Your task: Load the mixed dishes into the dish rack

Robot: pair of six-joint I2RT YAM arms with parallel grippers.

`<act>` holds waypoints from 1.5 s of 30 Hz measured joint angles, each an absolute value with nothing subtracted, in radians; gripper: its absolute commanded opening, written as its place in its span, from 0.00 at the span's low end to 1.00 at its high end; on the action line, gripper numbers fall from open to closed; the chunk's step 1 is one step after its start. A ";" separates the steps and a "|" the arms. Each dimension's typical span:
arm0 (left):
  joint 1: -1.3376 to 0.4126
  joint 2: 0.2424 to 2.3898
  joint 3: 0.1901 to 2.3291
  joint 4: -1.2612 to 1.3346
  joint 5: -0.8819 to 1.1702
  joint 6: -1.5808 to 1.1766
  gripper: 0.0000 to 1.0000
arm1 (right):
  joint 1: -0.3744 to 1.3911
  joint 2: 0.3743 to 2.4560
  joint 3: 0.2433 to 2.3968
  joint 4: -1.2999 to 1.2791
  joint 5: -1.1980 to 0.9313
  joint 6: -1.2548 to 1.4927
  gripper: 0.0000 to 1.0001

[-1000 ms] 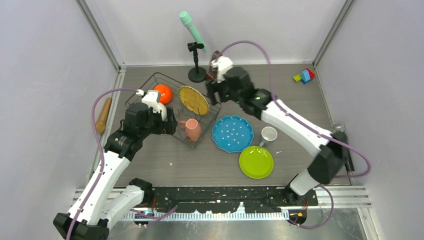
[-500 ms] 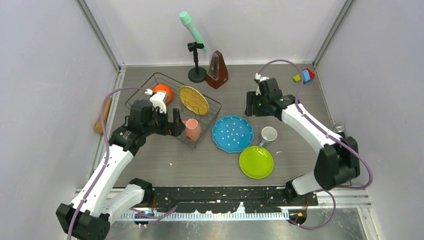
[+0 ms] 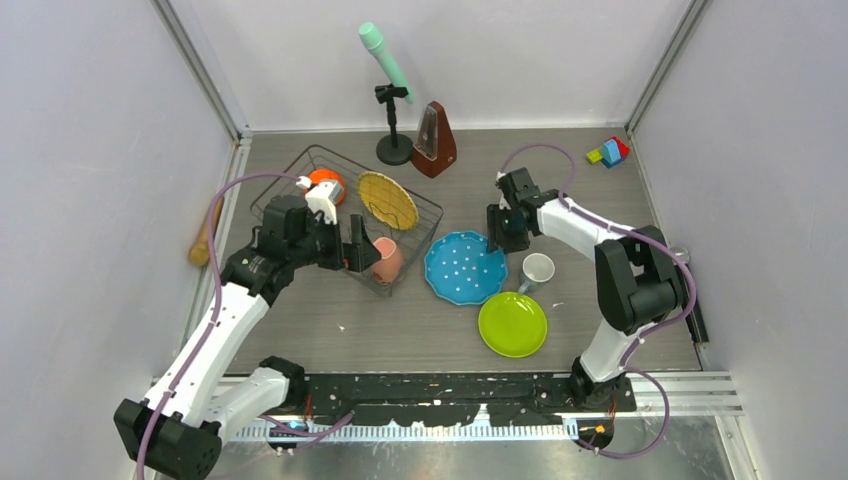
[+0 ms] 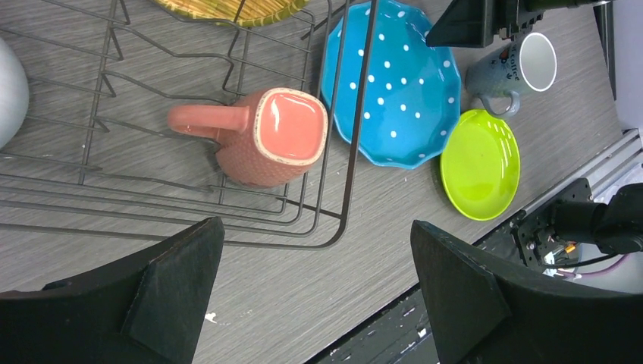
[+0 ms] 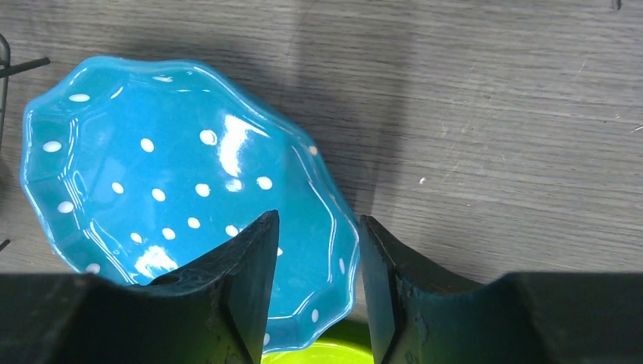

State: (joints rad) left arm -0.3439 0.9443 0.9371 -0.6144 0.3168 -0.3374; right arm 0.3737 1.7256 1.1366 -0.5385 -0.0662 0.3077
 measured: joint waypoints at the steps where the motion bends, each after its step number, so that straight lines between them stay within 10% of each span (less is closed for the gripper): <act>1: -0.344 0.944 0.937 -0.614 0.319 -0.338 0.97 | 0.371 1.729 1.137 -0.536 -0.065 0.309 0.47; 10: -0.344 0.944 0.947 -0.619 0.337 -0.341 0.97 | 0.369 1.787 1.131 -0.511 -0.043 0.309 0.45; 15: -0.344 0.952 0.947 -0.619 0.366 -0.342 0.97 | 0.365 1.792 1.135 -0.501 -0.067 0.276 0.01; 45: -0.435 1.248 1.148 -0.453 0.612 -0.431 0.96 | 0.369 1.317 1.360 -0.908 -0.031 0.126 0.00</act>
